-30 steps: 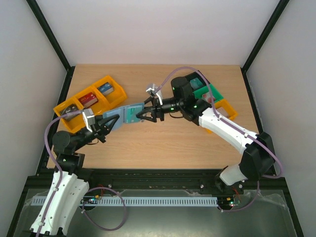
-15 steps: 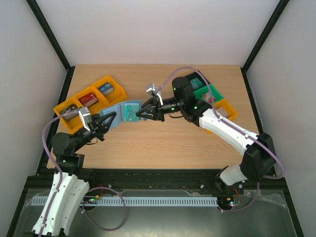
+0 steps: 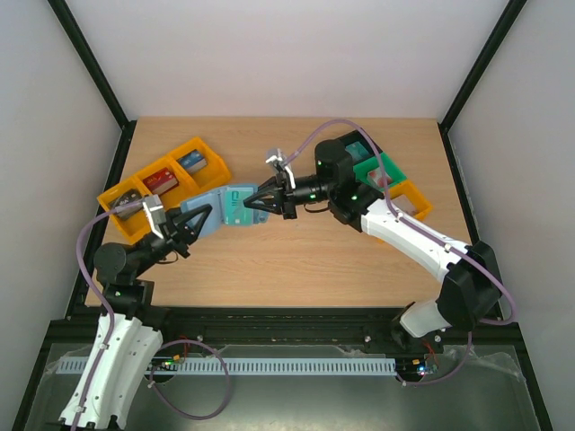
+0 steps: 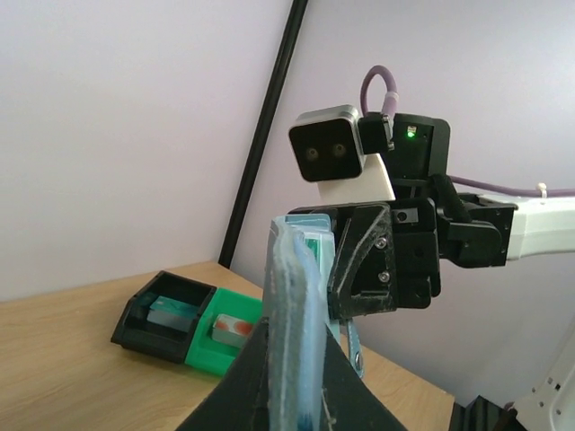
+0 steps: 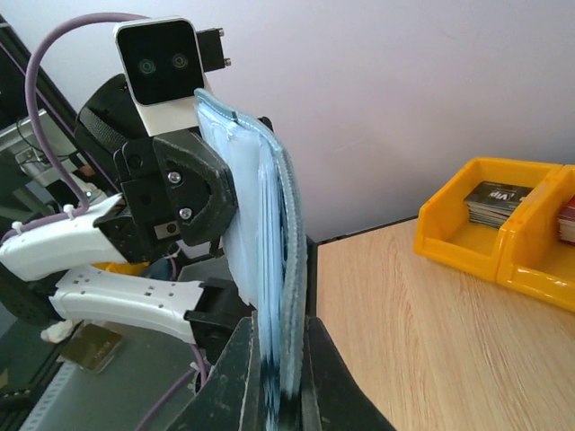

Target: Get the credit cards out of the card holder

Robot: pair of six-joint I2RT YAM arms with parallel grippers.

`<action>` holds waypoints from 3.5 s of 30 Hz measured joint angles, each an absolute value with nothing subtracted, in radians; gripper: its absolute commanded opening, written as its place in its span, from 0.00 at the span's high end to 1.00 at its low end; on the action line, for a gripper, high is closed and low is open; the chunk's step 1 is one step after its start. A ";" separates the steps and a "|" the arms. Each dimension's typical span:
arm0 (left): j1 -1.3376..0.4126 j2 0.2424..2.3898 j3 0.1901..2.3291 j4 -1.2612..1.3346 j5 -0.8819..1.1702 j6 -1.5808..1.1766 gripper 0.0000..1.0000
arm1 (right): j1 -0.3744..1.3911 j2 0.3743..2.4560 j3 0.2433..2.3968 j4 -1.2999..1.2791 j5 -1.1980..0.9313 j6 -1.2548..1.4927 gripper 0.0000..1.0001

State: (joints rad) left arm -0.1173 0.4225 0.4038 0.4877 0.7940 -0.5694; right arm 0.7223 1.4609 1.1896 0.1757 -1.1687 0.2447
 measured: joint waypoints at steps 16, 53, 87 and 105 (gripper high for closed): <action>-0.044 0.369 0.387 0.361 0.426 -0.503 0.45 | 0.717 1.558 1.306 -0.123 -0.522 0.251 0.98; -0.181 0.450 0.295 0.546 0.659 -0.727 0.63 | 0.822 1.536 1.278 0.131 -0.921 0.263 0.98; -0.167 0.490 0.316 0.413 0.767 -0.540 0.64 | 0.810 1.685 1.601 -0.276 -0.973 -0.179 0.98; -0.144 0.485 0.316 0.465 0.756 -0.656 0.98 | 0.805 1.685 1.612 -0.256 -1.035 -0.201 0.98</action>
State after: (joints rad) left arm -0.1436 0.4854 0.3161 0.4652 0.7555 -0.6559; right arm 0.8047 1.6852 1.6119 -0.2558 -1.0351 -0.2008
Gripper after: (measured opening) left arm 0.055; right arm 0.051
